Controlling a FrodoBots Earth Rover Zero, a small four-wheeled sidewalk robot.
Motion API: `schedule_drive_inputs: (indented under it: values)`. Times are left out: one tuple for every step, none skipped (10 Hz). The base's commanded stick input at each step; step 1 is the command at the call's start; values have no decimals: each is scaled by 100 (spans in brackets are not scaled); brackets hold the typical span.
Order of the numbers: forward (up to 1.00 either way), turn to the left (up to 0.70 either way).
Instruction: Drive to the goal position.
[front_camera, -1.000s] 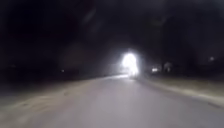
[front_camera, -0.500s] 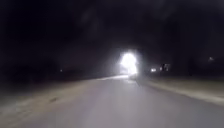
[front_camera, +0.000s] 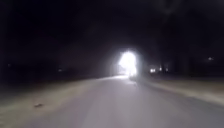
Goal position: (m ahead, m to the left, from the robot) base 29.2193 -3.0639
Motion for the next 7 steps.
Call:
schedule_drive_inputs:
  values:
    - [100, 0]
    - [100, 0]
    - [100, 0]
    - [100, 0]
    - [100, 0]
    - [100, 0]
    - [100, 0]
